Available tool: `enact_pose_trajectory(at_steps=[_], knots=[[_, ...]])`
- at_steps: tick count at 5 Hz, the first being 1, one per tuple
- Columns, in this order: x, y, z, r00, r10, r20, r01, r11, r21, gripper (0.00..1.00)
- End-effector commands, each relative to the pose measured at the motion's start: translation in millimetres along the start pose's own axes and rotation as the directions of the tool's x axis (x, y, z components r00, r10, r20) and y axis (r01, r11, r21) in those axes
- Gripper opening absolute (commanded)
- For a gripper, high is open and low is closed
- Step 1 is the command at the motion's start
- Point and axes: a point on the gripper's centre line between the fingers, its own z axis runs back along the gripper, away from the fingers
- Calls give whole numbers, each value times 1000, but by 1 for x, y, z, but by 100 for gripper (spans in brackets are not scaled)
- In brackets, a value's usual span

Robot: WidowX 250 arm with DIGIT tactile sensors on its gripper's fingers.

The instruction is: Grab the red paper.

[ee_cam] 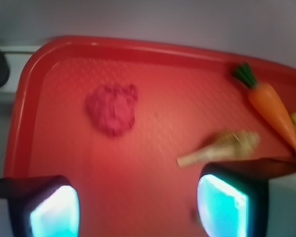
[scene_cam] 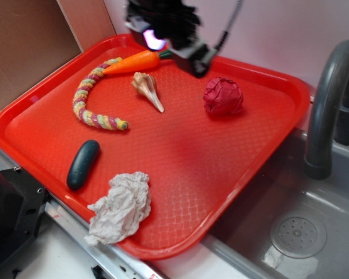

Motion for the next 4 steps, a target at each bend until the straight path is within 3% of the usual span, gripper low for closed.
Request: enact_pose_trajectory(at_steps=[1,2,3,4], knots=[[31,0,-34,999,-11,-36,10,999,-33,100],[32,1,-53,997,-18,-77,15,999,-33,100],[41,0,-61,997,-7,-78,4,999,-39,100],[45,-2,-79,987,-39,-156,22,994,-111,100]])
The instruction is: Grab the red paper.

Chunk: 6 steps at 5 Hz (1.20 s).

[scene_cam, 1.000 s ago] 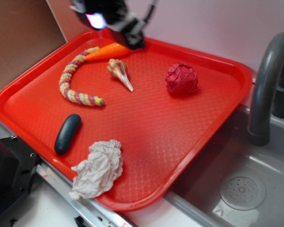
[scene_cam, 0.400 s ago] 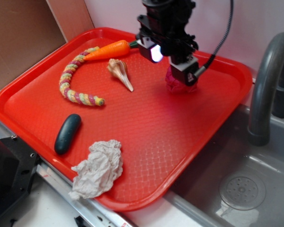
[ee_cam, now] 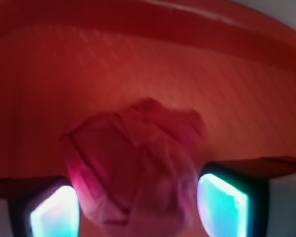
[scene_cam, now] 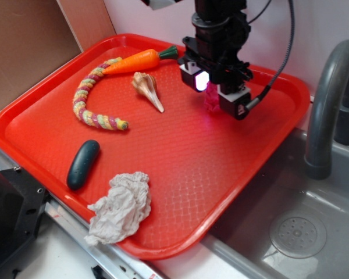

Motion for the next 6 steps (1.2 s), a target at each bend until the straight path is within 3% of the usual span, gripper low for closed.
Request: enact_pose_trajectory(at_steps=[1,2,3,4,5,6], knots=[[18,9,-9,1000,21,-19,-23,994,-108,0],[15,10,-7,999,39,-14,-40,993,-107,0],[0,34,27,994,113,0,-112,992,-57,0],[-32,66,77,983,183,10,-183,982,40,0],[-59,78,109,980,193,45,-197,971,133,0],[-79,83,130,986,156,52,-161,979,122,0]])
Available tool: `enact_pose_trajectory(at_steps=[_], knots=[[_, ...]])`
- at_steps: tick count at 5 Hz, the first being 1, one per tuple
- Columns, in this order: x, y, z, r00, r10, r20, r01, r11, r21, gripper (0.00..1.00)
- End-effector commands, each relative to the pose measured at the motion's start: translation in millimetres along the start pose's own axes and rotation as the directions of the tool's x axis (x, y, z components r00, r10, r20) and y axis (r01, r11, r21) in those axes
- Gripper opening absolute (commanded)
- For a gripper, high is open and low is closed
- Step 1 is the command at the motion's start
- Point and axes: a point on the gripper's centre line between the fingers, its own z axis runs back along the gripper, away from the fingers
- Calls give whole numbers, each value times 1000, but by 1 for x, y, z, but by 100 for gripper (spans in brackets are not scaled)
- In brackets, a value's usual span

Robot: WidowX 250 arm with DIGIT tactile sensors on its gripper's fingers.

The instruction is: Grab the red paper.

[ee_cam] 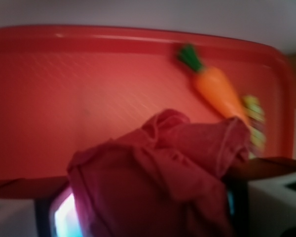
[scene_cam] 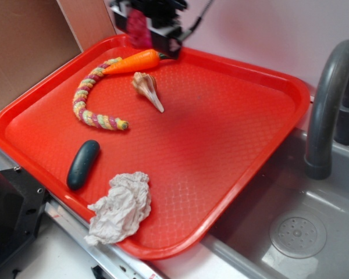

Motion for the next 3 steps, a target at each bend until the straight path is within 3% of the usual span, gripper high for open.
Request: enact_pose_trajectory(at_steps=[1,3], knots=[[-38,16,53,993,-59,106,63,998,-32,0],[-56,8,67,981,-154,115,164,983,-83,0]])
